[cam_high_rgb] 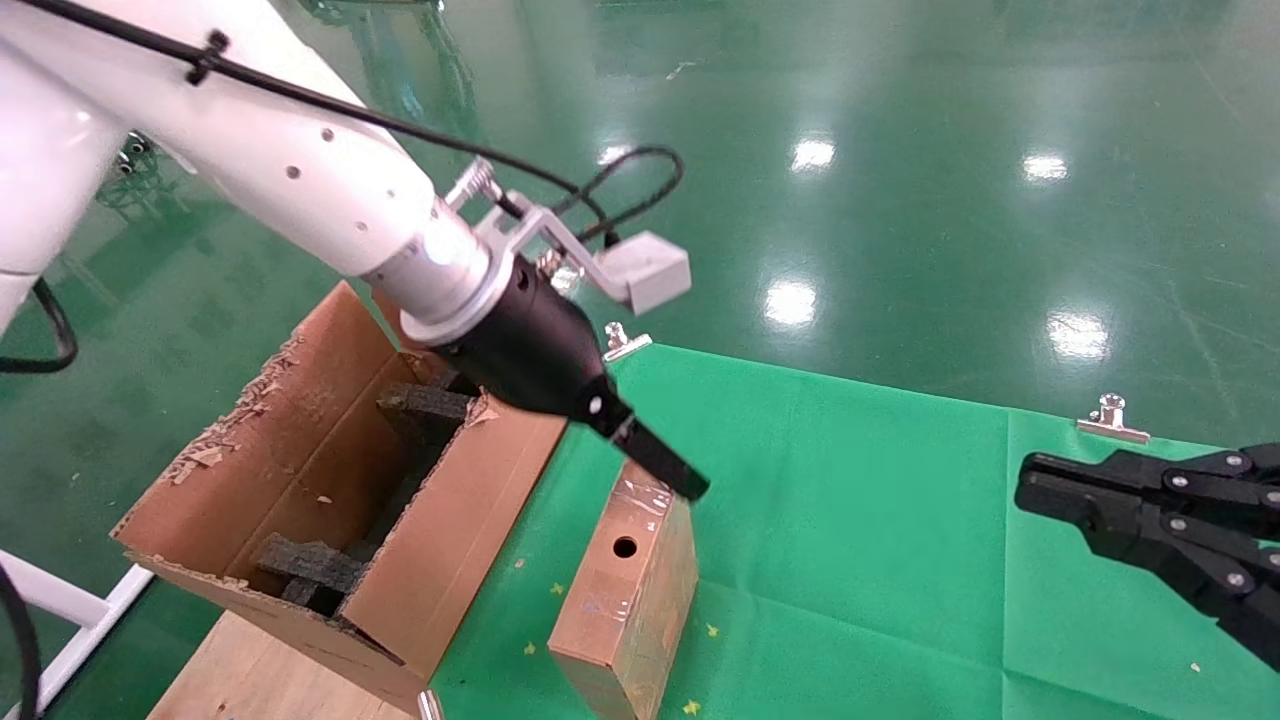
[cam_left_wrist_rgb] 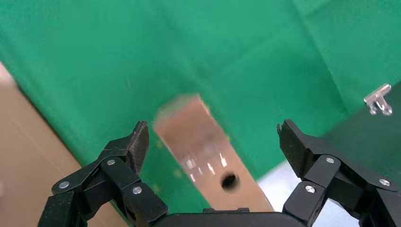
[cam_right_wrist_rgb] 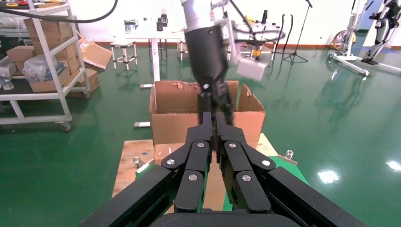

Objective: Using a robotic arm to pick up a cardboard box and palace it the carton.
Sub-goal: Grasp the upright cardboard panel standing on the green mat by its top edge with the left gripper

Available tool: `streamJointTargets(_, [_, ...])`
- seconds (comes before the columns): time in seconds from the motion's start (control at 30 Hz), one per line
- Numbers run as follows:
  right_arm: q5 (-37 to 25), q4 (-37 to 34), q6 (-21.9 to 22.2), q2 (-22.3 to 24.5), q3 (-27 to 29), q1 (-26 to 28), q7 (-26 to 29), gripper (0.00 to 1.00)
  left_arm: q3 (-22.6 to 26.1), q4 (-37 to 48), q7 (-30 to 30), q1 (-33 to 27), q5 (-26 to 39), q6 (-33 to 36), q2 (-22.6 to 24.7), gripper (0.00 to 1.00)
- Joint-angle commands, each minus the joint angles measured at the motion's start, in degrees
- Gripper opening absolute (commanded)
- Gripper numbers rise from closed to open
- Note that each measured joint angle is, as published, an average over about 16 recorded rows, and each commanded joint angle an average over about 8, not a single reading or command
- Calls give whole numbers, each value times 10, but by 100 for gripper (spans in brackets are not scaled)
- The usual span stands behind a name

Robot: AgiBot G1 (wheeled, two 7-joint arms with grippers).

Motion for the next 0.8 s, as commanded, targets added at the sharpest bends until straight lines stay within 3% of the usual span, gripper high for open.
streamJointTargets(0.03, [0, 0, 0, 0, 0, 0, 0, 0, 53, -2, -39, -23, -23, 0, 4, 100])
streamJointTargets(0.17, [0, 0, 0, 0, 0, 0, 0, 0, 120, 2, -73, -46, -54, -5, 17, 100])
streamJointTargets(0.3, [0, 0, 0, 0, 0, 0, 0, 0, 157, 16, -84, -50, -74, -13, 32, 100])
streamJointTargets(0.8, [0, 0, 0, 0, 0, 0, 0, 1, 203, 63, -77, -29, -73, -25, 71, 100])
